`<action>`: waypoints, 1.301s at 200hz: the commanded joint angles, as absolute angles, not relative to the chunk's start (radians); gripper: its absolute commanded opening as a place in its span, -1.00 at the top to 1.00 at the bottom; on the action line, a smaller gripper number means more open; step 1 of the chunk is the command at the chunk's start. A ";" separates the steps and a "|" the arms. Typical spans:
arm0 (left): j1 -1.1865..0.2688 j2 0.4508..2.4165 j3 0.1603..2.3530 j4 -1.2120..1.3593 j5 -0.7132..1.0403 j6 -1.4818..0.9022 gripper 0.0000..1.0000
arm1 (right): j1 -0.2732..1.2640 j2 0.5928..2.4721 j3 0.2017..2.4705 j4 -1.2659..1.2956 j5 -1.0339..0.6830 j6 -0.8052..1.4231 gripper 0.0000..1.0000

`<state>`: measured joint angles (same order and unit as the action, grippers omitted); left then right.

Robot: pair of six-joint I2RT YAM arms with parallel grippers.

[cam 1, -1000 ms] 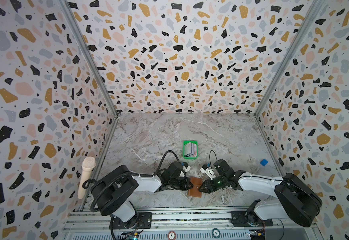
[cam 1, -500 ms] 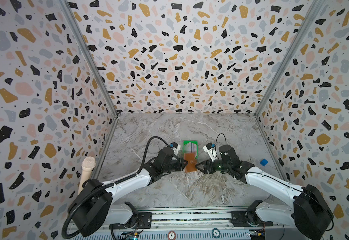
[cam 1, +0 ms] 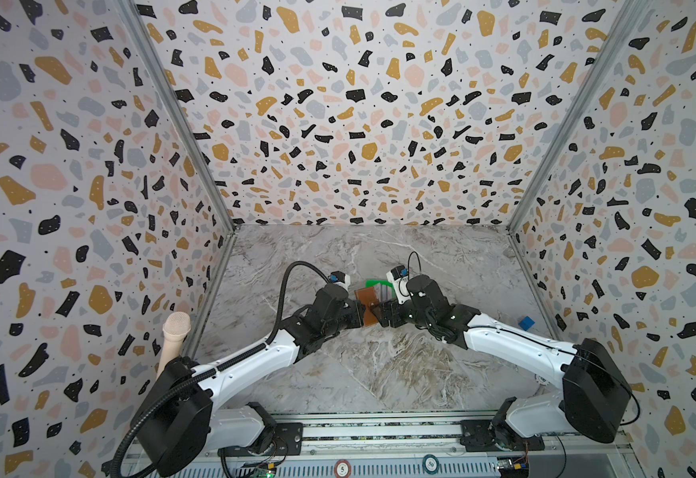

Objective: Put the credit cards into the card holder

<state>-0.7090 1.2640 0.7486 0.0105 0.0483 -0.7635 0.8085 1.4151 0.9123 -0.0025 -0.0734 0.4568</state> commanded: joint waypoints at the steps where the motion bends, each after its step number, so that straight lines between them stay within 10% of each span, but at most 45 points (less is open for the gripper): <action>1: -0.712 1.236 0.761 0.029 0.038 -0.770 1.00 | 0.826 1.440 0.968 -0.028 0.002 0.426 -0.58; 56: -0.715 1.225 0.759 0.034 0.061 -0.771 1.00 | 0.852 1.529 1.032 -0.054 0.046 0.395 -0.40; 161: -0.715 1.210 0.777 -0.016 0.097 -0.774 1.00 | 0.896 1.616 1.091 -0.161 0.279 0.361 1.00; 260: -0.689 1.200 0.781 -0.081 0.134 -0.741 1.00 | 0.758 1.478 0.969 -0.143 0.247 0.429 1.00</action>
<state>-0.7052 1.2266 0.7490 -0.0837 0.0906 -0.7681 0.7902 1.5810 1.0004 -0.1238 0.2611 0.3992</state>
